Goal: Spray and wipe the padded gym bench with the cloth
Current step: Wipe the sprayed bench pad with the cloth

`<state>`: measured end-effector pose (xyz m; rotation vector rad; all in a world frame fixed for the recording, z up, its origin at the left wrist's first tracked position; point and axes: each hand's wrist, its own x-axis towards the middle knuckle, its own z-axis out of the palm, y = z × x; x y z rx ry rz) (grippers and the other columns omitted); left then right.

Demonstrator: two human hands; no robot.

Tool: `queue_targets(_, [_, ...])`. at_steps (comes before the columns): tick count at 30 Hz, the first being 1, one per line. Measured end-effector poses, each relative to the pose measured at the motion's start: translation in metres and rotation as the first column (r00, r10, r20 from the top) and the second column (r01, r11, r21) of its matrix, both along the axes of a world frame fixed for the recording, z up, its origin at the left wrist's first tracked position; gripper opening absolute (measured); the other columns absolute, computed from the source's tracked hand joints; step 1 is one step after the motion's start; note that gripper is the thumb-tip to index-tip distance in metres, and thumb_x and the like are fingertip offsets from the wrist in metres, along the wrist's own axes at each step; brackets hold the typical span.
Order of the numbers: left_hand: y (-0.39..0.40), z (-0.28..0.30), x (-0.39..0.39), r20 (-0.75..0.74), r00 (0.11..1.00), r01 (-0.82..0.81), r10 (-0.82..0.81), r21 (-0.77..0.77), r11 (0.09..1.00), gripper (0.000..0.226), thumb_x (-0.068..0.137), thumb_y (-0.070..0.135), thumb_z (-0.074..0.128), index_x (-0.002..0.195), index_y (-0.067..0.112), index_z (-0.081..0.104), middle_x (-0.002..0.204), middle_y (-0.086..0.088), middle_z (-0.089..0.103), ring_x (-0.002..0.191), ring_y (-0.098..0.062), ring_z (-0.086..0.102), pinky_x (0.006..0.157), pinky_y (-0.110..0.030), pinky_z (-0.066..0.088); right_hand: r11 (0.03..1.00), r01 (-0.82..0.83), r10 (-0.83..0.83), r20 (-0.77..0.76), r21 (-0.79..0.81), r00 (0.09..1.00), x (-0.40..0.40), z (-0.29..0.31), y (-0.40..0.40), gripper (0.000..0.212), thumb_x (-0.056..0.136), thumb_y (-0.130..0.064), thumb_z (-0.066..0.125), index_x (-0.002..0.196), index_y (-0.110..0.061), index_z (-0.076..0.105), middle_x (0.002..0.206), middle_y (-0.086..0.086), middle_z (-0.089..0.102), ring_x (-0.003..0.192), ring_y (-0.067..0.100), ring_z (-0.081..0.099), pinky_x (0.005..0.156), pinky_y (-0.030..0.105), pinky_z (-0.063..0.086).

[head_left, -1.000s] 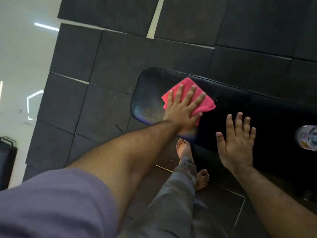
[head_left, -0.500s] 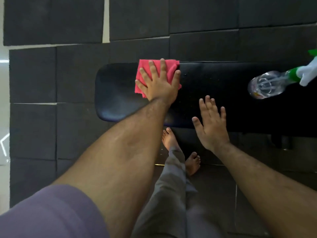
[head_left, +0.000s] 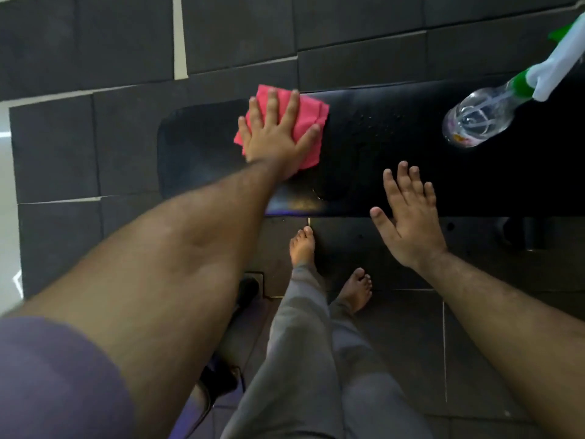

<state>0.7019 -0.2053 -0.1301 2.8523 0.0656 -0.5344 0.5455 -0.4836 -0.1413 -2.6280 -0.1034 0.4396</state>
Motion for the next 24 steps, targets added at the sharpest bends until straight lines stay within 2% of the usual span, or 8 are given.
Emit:
queue_targets(3, [-0.068, -0.001, 0.023, 0.001, 1.000, -0.003, 0.003, 0.017, 1.000, 0.084, 0.098, 0.088, 0.017, 0.174, 0.050, 0.010, 0.187, -0.002, 0.004, 0.170, -0.044, -0.009, 0.131, -0.070, -0.009, 0.988, 0.087, -0.096, 0.066, 0.125, 0.993, -0.007, -0.001, 0.001, 0.080, 0.107, -0.061, 0.030, 0.170, -0.012, 0.019, 0.180, 0.010, 0.005, 0.167, 0.022, -0.003, 0.134, 0.038, -0.005])
queue_targets(7, [-0.123, -0.004, -0.039, 0.092, 0.930, 0.355, -0.355, 0.018, 0.935, 0.078, 0.104, 0.079, 0.027, 0.174, 0.045, 0.021, 0.186, -0.003, 0.012, 0.170, -0.046, -0.001, 0.129, -0.075, -0.003, 0.950, 0.213, -0.246, 0.125, 0.227, 0.961, -0.021, -0.002, -0.002, 0.090, 0.107, -0.068, 0.023, 0.168, -0.003, 0.020, 0.178, 0.016, 0.009, 0.167, 0.031, 0.004, 0.135, 0.046, 0.003])
queue_targets(11, [-0.073, -0.016, -0.112, 0.164, 0.719, 0.679, -0.676, 0.047, 0.733, 0.079, 0.106, 0.078, 0.040, 0.175, 0.043, 0.024, 0.185, -0.006, 0.017, 0.169, -0.049, 0.006, 0.130, -0.076, 0.005, 0.954, 0.221, -0.239, 0.071, 0.205, 0.968, -0.028, 0.000, -0.015, 0.094, 0.105, -0.072, 0.016, 0.169, -0.004, 0.017, 0.179, 0.015, 0.007, 0.167, 0.030, 0.001, 0.135, 0.046, 0.001])
queue_targets(14, [-0.013, -0.017, -0.117, 0.158, 0.643, 0.740, -0.749, 0.123, 0.661, 0.079, 0.104, 0.073, 0.049, 0.174, 0.044, 0.026, 0.184, -0.005, 0.021, 0.169, -0.047, 0.012, 0.132, -0.073, 0.011, 0.971, 0.168, -0.178, 0.041, 0.172, 0.983, -0.026, -0.001, -0.022, 0.089, 0.107, -0.069, 0.017, 0.169, -0.005, 0.018, 0.179, 0.013, 0.005, 0.167, 0.027, -0.001, 0.134, 0.041, -0.003])
queue_targets(16, [0.004, -0.014, -0.103, 0.136, 0.671, 0.712, -0.729, 0.158, 0.685, 0.081, 0.102, 0.075, 0.047, 0.173, 0.042, 0.028, 0.183, -0.007, 0.025, 0.168, -0.048, 0.016, 0.131, -0.073, 0.015, 0.971, 0.165, -0.174, 0.036, 0.172, 0.984, -0.025, -0.002, -0.023, 0.083, 0.108, -0.062, 0.025, 0.169, -0.006, 0.018, 0.179, 0.012, 0.006, 0.167, 0.026, -0.001, 0.134, 0.039, -0.004])
queue_targets(19, [-0.016, -0.008, -0.059, 0.110, 0.781, 0.600, -0.614, 0.140, 0.788, 0.085, 0.101, 0.082, 0.037, 0.174, 0.041, 0.024, 0.184, -0.006, 0.020, 0.168, -0.050, 0.012, 0.130, -0.074, 0.013, 0.965, 0.178, -0.189, 0.040, 0.192, 0.981, -0.027, -0.002, -0.024, 0.079, 0.108, -0.054, 0.029, 0.169, -0.006, 0.019, 0.178, 0.011, 0.007, 0.166, 0.026, 0.000, 0.133, 0.036, -0.004])
queue_targets(22, [-0.076, -0.001, -0.014, 0.096, 0.923, 0.366, -0.374, 0.094, 0.926, 0.088, 0.100, 0.085, 0.030, 0.176, 0.044, 0.013, 0.187, -0.005, 0.007, 0.170, -0.047, -0.001, 0.134, -0.069, -0.001, 0.957, 0.183, -0.198, 0.047, 0.225, 0.979, -0.027, -0.002, -0.024, 0.080, 0.108, -0.056, 0.028, 0.169, -0.005, 0.019, 0.178, 0.012, 0.008, 0.166, 0.026, 0.002, 0.135, 0.041, 0.001])
queue_targets(24, [-0.120, 0.001, -0.003, 0.079, 0.958, 0.271, -0.275, 0.061, 0.961, 0.092, 0.099, 0.086, 0.029, 0.176, 0.041, 0.010, 0.187, -0.008, 0.003, 0.170, -0.043, -0.006, 0.135, -0.063, -0.008, 0.951, 0.184, -0.205, 0.059, 0.249, 0.977, -0.028, -0.001, -0.025, 0.084, 0.109, -0.062, 0.022, 0.169, -0.004, 0.018, 0.178, 0.013, 0.008, 0.167, 0.026, 0.003, 0.135, 0.043, 0.004])
